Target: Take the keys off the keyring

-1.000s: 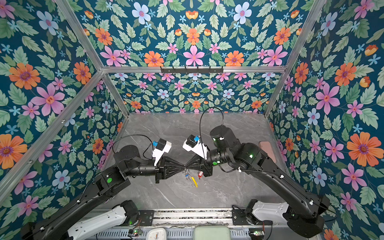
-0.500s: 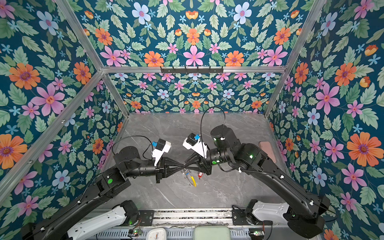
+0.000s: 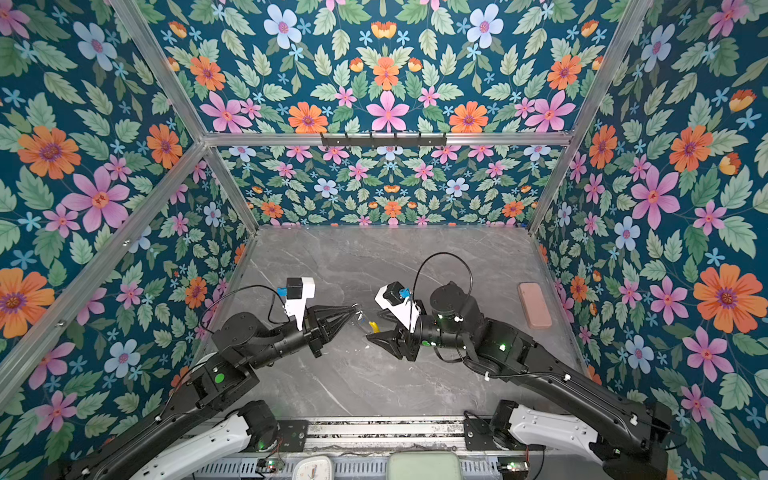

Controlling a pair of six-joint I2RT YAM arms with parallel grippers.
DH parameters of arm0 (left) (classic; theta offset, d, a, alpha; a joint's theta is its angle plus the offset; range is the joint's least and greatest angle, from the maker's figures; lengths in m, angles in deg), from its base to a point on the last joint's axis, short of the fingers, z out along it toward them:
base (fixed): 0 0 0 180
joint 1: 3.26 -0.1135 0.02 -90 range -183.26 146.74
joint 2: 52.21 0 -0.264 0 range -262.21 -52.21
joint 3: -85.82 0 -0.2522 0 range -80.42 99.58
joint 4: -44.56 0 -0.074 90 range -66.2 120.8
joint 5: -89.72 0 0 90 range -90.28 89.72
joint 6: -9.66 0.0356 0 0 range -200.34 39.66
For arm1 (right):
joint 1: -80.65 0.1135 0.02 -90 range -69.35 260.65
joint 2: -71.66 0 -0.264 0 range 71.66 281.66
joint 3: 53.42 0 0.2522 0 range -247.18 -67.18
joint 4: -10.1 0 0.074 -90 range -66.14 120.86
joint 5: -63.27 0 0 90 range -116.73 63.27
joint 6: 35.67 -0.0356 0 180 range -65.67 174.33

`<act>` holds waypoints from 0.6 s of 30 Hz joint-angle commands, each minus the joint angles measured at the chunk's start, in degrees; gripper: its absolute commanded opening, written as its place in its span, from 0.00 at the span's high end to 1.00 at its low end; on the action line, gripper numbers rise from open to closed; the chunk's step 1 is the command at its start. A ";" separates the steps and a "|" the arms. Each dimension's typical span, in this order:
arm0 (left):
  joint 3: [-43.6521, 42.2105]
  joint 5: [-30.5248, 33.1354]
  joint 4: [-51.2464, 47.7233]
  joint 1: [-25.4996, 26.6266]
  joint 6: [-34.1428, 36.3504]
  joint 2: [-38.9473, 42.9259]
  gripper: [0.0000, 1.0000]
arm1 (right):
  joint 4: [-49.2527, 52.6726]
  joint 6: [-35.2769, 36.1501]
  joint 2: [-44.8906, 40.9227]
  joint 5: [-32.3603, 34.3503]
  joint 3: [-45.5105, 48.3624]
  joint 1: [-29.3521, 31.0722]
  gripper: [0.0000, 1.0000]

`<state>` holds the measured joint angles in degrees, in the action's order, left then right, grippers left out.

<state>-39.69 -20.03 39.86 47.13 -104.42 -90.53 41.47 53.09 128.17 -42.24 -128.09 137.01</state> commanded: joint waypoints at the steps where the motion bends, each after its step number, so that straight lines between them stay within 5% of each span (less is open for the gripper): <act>1: -0.17 0.44 6.83 0.05 0.43 -0.23 1.00 | -6.52 0.00 0.63 4.06 0.70 0.28 0.41; 10: -0.25 -0.52 7.42 0.08 0.43 -0.97 1.00 | -6.85 0.79 3.15 8.55 0.31 0.49 0.43; 13: -0.15 -0.06 7.17 0.07 0.52 -0.93 1.00 | -6.03 1.14 3.91 8.28 -0.34 0.59 0.51; 18: 0.54 0.67 5.91 0.06 0.95 -1.30 1.00 | -5.40 1.34 4.54 7.60 -1.45 0.76 0.77</act>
<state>-39.78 -19.70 44.25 47.22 -104.20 -91.71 36.62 53.57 132.54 -34.91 -128.90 137.60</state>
